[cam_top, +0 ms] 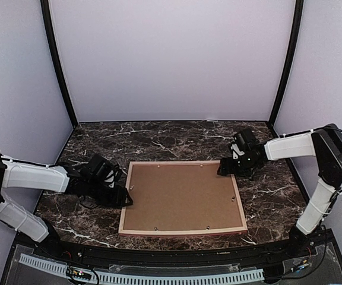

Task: Put the photo into the frame
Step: Rotate the fastener on the backboard, then press the fastener onto the backboard.

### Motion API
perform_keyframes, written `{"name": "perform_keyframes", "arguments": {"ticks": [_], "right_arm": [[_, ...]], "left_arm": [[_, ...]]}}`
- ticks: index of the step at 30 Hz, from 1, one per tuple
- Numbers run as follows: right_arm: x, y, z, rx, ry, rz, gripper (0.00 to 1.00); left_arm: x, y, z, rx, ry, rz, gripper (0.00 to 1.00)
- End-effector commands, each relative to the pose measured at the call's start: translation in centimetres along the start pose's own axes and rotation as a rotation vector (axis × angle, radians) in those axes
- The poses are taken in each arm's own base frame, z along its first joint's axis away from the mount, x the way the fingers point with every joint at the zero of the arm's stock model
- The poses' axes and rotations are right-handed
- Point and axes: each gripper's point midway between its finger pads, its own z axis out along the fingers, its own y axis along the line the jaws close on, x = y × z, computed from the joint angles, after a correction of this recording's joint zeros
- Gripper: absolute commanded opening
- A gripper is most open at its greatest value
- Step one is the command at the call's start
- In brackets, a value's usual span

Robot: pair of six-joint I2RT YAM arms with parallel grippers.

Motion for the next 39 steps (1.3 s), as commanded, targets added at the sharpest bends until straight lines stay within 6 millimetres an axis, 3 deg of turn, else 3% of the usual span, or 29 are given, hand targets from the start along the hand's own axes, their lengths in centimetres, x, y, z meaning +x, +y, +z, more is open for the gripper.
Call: {"name": "perform_keyframes", "arguments": {"ticks": [1,7,11,20,35,39], "right_arm": [[1.5,-0.9,-2.1,0.034,0.014,-0.024,0.83],[4.1,-1.5,-3.3,0.02,0.03,-0.01,0.77],[4.9,-1.3,-3.4,-0.013,0.036,-0.008,0.68],[5.9,-1.2,-2.9,-0.034,0.063,-0.016,0.41],[6.6,-1.4,-2.6,-0.046,0.062,-0.024,0.22],[6.4,-1.4,-2.6,-0.04,0.062,-0.024,0.2]], "left_arm": [[-0.3,1.3,-1.8,-0.096,-0.023,-0.002,0.72],[-3.1,0.3,-2.9,-0.127,-0.086,0.078,0.93],[-4.4,-0.4,-2.9,-0.133,-0.097,0.118,0.98],[-5.9,-0.8,-1.8,-0.158,-0.089,0.156,0.99],[-7.3,0.9,-0.6,-0.202,-0.041,0.203,0.99],[-7.2,1.4,-0.1,-0.192,-0.005,0.209,0.93]]}}
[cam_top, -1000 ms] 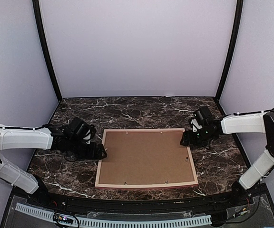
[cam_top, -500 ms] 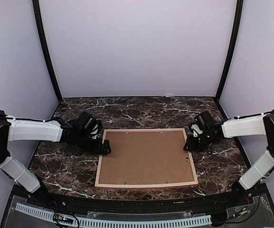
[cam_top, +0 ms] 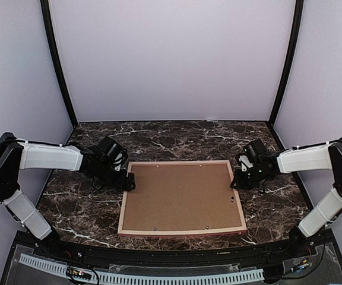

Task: Put the photo into the frame
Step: Press the fastener onto the backboard.

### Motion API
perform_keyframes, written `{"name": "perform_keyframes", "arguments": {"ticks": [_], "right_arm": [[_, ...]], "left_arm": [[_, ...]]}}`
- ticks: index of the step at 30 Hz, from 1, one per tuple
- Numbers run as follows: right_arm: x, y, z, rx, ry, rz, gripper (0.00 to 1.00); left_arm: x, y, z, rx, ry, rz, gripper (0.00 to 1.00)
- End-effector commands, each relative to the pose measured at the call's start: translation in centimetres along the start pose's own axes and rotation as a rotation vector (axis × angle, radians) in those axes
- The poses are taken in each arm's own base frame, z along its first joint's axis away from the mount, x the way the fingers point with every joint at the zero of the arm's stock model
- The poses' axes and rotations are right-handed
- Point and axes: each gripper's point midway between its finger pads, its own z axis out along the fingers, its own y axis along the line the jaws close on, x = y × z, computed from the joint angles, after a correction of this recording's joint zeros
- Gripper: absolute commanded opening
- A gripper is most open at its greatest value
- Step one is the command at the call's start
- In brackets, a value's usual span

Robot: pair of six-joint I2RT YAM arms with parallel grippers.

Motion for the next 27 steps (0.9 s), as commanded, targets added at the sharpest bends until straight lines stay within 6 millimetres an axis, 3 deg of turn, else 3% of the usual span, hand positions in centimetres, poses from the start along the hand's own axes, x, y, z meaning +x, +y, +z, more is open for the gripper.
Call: {"name": "perform_keyframes", "arguments": {"ticks": [1,12,27], "right_arm": [[0.4,0.0,0.0,-0.008,0.0,-0.008,0.2],[0.1,0.1,0.2,-0.01,0.003,-0.012,0.2],[0.2,0.1,0.2,-0.011,0.008,-0.014,0.19]], "left_arm": [[0.0,-0.1,0.2,0.033,0.043,0.037,0.91],[0.1,-0.2,1.8,0.052,0.091,0.069,0.77],[-0.1,0.6,2.4,0.056,0.089,0.049,0.57]]}}
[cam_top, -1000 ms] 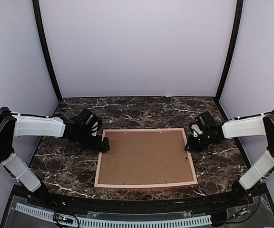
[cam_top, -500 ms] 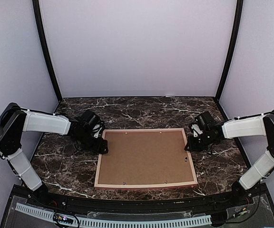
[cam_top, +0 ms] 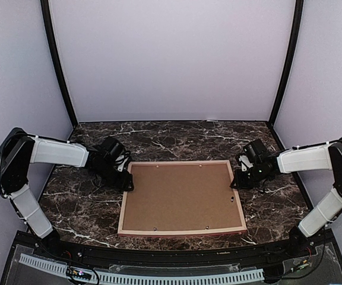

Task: Put the photo into the frame
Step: Press the fastener onto the backboard.

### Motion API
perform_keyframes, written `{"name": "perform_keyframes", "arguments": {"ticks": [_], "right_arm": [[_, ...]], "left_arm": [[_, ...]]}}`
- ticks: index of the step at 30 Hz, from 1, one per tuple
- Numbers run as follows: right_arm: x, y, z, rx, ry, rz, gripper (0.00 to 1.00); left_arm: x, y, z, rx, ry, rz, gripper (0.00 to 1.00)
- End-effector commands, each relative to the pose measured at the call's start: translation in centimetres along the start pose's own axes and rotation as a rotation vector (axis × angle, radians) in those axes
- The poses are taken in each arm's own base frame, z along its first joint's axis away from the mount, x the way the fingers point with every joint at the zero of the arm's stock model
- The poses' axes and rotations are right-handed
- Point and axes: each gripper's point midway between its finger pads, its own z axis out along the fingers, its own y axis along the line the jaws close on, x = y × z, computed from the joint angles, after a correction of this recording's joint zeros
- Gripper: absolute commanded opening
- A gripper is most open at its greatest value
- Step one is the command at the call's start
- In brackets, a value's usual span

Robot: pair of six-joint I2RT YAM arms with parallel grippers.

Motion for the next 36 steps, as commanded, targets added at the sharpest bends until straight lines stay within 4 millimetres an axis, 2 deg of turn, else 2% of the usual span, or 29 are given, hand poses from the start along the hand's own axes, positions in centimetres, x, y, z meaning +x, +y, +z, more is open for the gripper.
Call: {"name": "perform_keyframes", "arguments": {"ticks": [1,8,18,29,36], "right_arm": [[0.2,0.2,0.2,-0.012,0.008,-0.016,0.19],[0.3,0.1,0.3,-0.009,0.013,-0.015,0.19],[0.1,0.2,0.3,-0.01,0.012,-0.019,0.18],[-0.1,0.2,0.4,-0.007,0.016,-0.028,0.18],[0.0,0.0,0.5,0.0,0.021,-0.03,0.17]], "left_arm": [[-0.2,0.3,0.2,0.011,0.001,-0.003,0.56],[0.3,0.6,0.7,0.018,0.011,-0.016,0.49],[1.9,1.0,1.0,0.029,0.045,-0.05,0.43],[1.9,1.3,0.9,0.028,0.04,-0.051,0.33],[1.7,1.2,0.7,0.043,0.03,-0.054,0.31]]}}
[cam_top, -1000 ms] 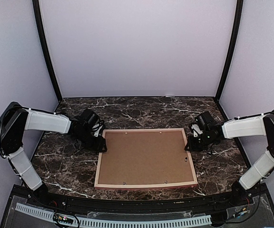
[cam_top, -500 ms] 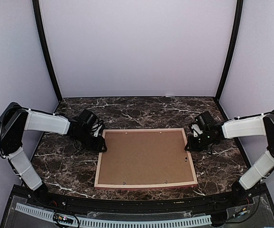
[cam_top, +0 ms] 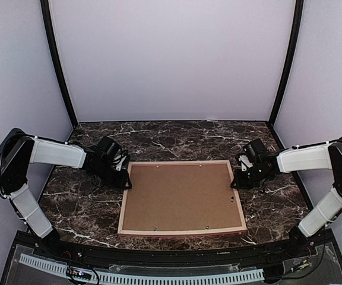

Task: Put the photo into the frame
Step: Press the fastener onto the backboard.

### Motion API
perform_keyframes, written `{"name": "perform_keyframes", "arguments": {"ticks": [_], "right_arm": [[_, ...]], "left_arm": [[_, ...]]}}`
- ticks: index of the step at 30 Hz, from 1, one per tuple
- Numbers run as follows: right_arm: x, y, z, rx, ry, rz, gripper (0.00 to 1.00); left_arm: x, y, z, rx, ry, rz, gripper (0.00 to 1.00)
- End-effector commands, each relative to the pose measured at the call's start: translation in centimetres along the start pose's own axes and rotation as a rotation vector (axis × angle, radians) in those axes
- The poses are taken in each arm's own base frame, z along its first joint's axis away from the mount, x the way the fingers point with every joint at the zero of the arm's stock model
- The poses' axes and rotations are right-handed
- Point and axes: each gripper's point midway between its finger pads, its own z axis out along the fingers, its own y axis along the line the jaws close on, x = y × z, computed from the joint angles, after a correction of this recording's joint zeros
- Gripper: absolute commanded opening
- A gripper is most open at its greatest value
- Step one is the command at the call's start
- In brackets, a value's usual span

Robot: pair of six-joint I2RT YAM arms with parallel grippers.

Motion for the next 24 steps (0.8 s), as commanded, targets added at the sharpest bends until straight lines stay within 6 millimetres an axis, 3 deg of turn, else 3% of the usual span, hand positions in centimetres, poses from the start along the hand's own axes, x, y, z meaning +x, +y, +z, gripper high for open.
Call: {"name": "perform_keyframes", "arguments": {"ticks": [1,5,13,20,24], "right_arm": [[0.1,0.0,0.5,-0.004,0.016,-0.028,0.17],[0.2,0.0,0.6,-0.001,0.019,-0.029,0.17],[0.0,0.0,0.5,0.001,0.016,-0.026,0.17],[0.1,-0.1,0.4,0.002,0.014,-0.022,0.17],[0.0,0.0,0.3,-0.001,0.011,-0.022,0.17]], "left_arm": [[1.9,1.3,0.2,-0.035,0.051,-0.011,0.31],[1.5,0.6,-0.4,-0.002,0.038,-0.011,0.38],[0.5,-0.1,-2.7,0.007,-0.023,-0.022,0.69],[1.6,-0.2,-3.4,0.024,-0.013,-0.049,0.72],[2.3,0.1,-3.2,0.017,0.002,-0.062,0.67]]}}
